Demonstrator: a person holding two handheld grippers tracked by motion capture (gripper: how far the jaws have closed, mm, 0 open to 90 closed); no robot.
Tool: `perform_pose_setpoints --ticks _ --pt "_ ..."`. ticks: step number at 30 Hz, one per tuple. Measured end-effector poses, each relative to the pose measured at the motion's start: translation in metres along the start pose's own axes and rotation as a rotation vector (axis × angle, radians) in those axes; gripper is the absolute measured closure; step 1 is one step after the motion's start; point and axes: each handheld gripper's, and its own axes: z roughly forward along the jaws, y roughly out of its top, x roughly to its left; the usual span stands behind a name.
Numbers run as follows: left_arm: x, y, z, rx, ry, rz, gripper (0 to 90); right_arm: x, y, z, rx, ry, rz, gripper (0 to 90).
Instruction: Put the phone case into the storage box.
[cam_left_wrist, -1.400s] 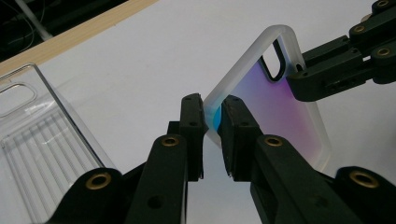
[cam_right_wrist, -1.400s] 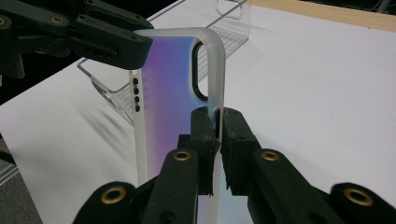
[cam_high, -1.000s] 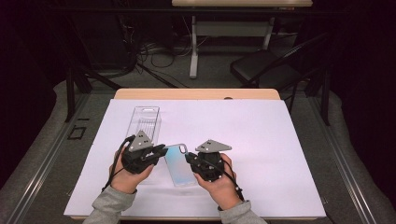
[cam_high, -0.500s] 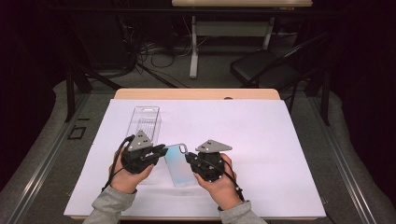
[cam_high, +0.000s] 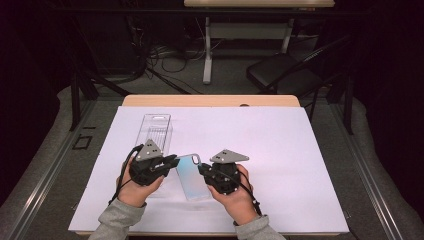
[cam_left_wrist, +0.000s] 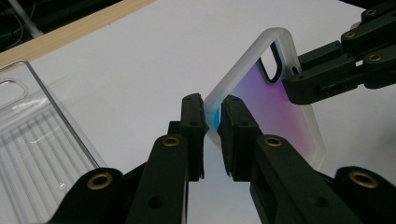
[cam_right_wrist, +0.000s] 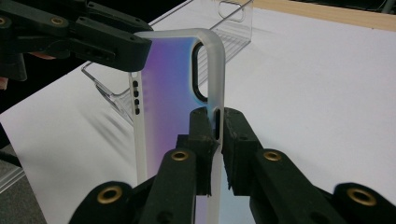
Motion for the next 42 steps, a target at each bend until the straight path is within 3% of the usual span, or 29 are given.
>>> perform_pose_setpoints --ticks 9,27,32,36,42 --pt "0.0 0.0 -0.001 -0.001 -0.009 -0.002 80.5 0.0 0.0 0.001 -0.003 0.011 0.006 79.3" --pt "0.007 0.0 -0.002 -0.012 0.009 -0.011 80.4 -0.003 0.002 -0.006 -0.036 0.042 -0.003 58.3" --pt "0.01 0.001 -0.001 -0.011 0.016 -0.002 80.4 -0.007 0.005 -0.009 -0.013 0.077 0.002 56.6" --pt "0.013 0.002 0.001 -0.015 0.01 -0.014 80.4 -0.011 0.008 -0.014 -0.023 0.079 -0.023 55.9" --pt "0.018 0.005 -0.001 -0.031 0.009 -0.03 80.4 -0.014 0.009 -0.019 -0.036 0.068 -0.023 55.8"
